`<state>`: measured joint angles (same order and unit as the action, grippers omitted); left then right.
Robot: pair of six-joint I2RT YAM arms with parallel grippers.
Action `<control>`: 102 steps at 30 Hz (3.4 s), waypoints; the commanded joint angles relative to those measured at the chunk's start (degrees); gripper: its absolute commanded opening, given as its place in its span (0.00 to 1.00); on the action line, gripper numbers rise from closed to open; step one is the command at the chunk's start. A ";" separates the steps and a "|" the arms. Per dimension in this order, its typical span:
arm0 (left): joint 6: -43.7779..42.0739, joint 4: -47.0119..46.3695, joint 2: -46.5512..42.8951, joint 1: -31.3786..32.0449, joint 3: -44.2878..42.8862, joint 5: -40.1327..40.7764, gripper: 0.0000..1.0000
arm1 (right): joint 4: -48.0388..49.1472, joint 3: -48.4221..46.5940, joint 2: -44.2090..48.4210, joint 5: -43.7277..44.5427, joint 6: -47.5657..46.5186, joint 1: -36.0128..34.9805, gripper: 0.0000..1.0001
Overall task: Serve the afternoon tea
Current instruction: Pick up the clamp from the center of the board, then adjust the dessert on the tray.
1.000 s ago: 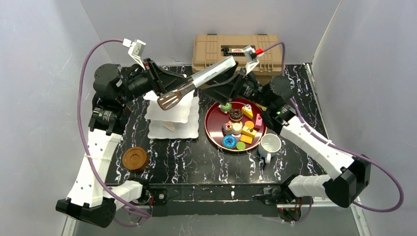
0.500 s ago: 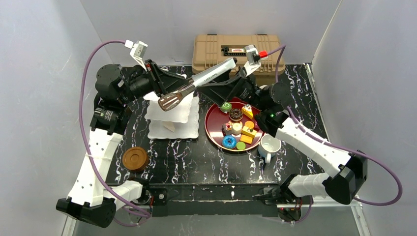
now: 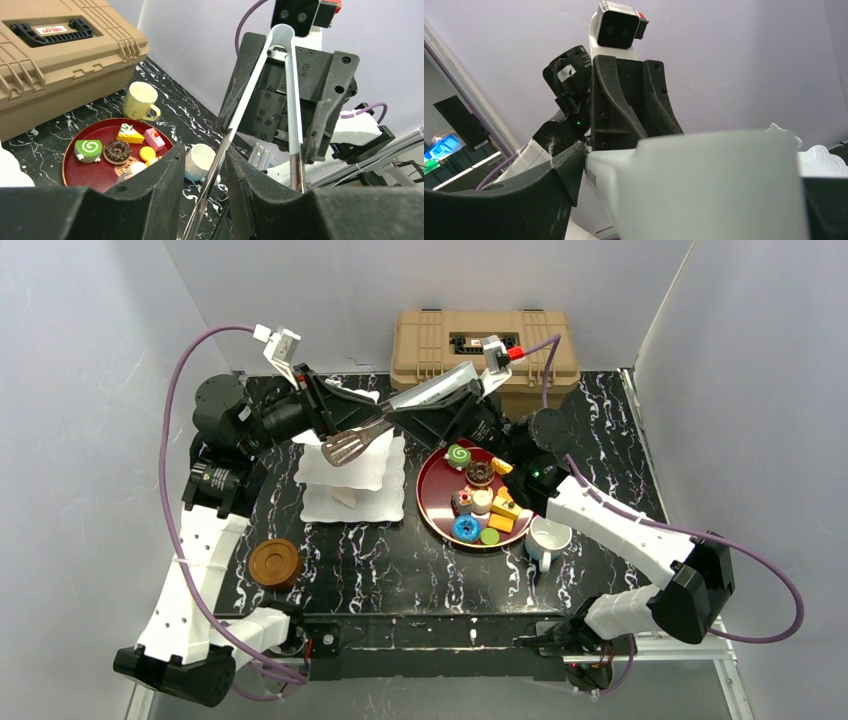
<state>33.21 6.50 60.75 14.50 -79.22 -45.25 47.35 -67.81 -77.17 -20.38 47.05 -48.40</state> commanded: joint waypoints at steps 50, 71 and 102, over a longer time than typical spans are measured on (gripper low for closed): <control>-30.43 24.43 0.02 -0.25 -11.66 14.04 0.98 | -34.91 7.89 16.64 14.87 -23.39 2.74 0.35; -44.46 34.81 -0.28 -0.18 -11.74 20.23 0.98 | -42.28 15.44 19.96 24.56 -29.61 9.14 0.34; -43.45 35.20 0.32 -0.18 -12.57 20.47 0.98 | -38.98 24.33 13.65 32.02 -38.13 9.73 0.38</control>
<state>-10.46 41.04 61.32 14.37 -90.28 -24.80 2.35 -44.62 -62.46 10.81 9.98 -38.85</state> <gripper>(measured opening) 0.981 0.641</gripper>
